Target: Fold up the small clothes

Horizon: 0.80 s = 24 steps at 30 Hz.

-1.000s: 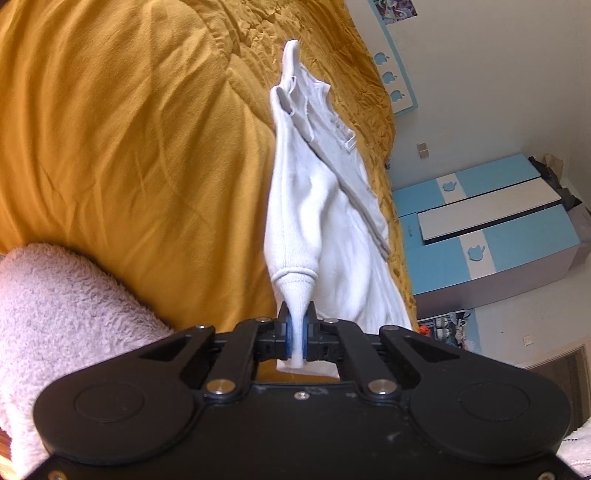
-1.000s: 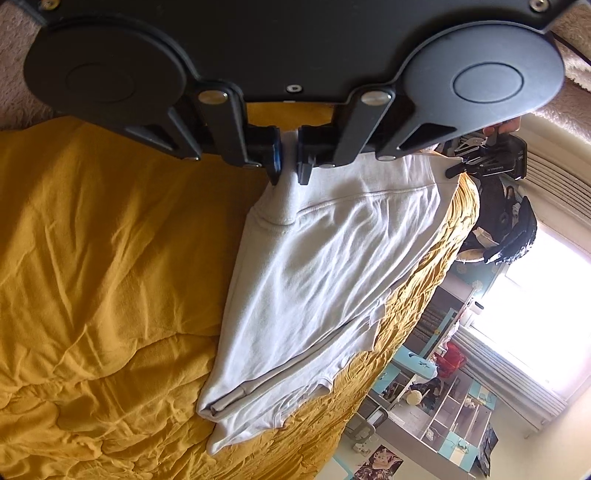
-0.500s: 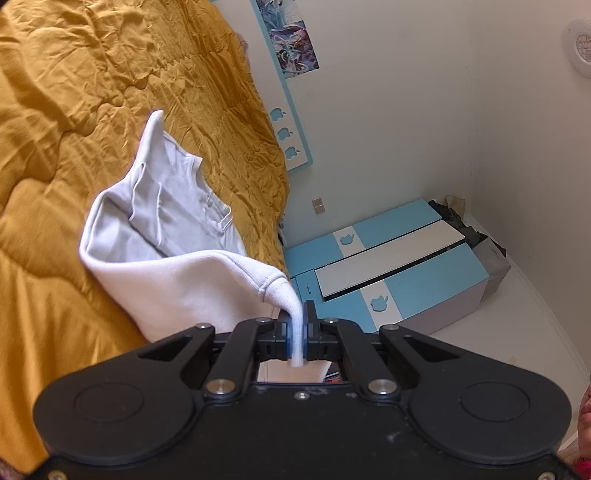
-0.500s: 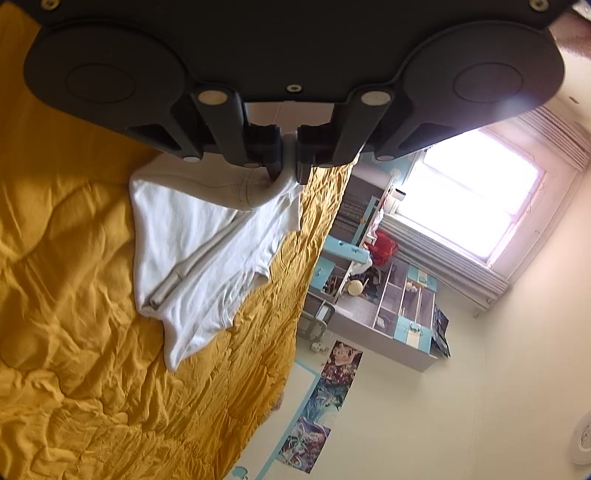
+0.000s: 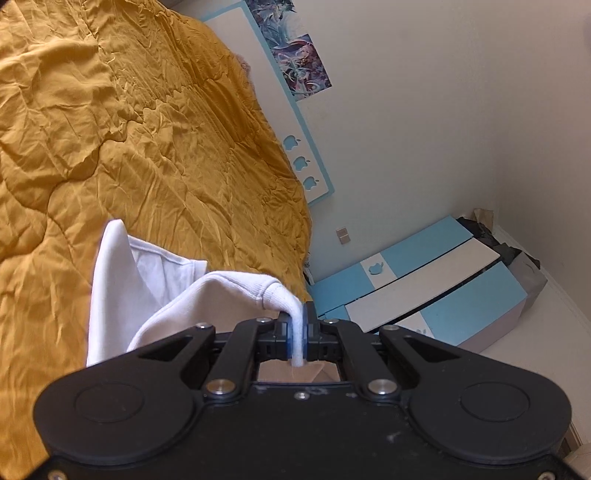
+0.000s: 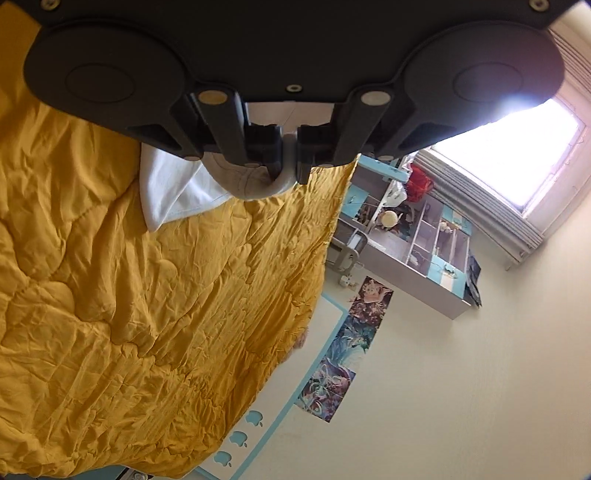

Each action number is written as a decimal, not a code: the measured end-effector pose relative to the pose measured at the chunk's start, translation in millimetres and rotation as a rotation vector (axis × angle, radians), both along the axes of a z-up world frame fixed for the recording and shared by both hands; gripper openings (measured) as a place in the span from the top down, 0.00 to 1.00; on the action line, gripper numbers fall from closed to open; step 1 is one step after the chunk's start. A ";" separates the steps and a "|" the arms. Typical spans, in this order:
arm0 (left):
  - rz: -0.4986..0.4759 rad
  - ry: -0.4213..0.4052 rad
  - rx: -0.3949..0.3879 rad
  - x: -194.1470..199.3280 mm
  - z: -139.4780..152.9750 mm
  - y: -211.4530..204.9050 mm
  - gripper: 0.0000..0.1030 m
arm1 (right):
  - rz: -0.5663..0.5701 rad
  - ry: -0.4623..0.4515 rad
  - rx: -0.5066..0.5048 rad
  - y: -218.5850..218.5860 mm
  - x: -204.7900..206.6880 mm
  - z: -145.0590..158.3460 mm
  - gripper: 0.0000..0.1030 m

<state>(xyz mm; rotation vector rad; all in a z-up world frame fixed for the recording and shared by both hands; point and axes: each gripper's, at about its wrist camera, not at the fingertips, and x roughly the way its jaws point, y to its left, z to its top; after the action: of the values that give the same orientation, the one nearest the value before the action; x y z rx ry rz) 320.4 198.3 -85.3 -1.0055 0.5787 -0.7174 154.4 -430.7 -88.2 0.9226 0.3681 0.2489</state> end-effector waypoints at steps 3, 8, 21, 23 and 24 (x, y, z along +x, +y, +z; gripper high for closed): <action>0.064 0.059 0.051 48.0 -19.1 -4.0 0.98 | -0.022 0.033 -0.054 -1.1 45.9 -6.3 0.91; 0.219 0.165 0.118 79.1 -40.7 10.7 0.73 | -0.131 0.157 -0.025 -8.2 102.2 -30.5 0.70; 0.054 0.006 0.521 -73.0 -28.7 52.8 0.62 | -0.044 0.138 -0.299 2.2 -53.5 -20.0 0.42; 0.027 0.006 0.551 -75.6 -35.4 48.7 0.62 | -0.027 0.169 -0.342 3.8 -67.0 -24.9 0.42; 0.016 -0.002 0.572 -75.7 -39.0 45.2 0.62 | -0.020 0.181 -0.349 4.1 -71.4 -27.8 0.42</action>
<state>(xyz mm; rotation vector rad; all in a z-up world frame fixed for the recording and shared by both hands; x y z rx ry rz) 244.7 243.5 -124.3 -0.4768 0.7207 -0.4942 83.0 -426.6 -116.0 0.6058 0.5506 0.0781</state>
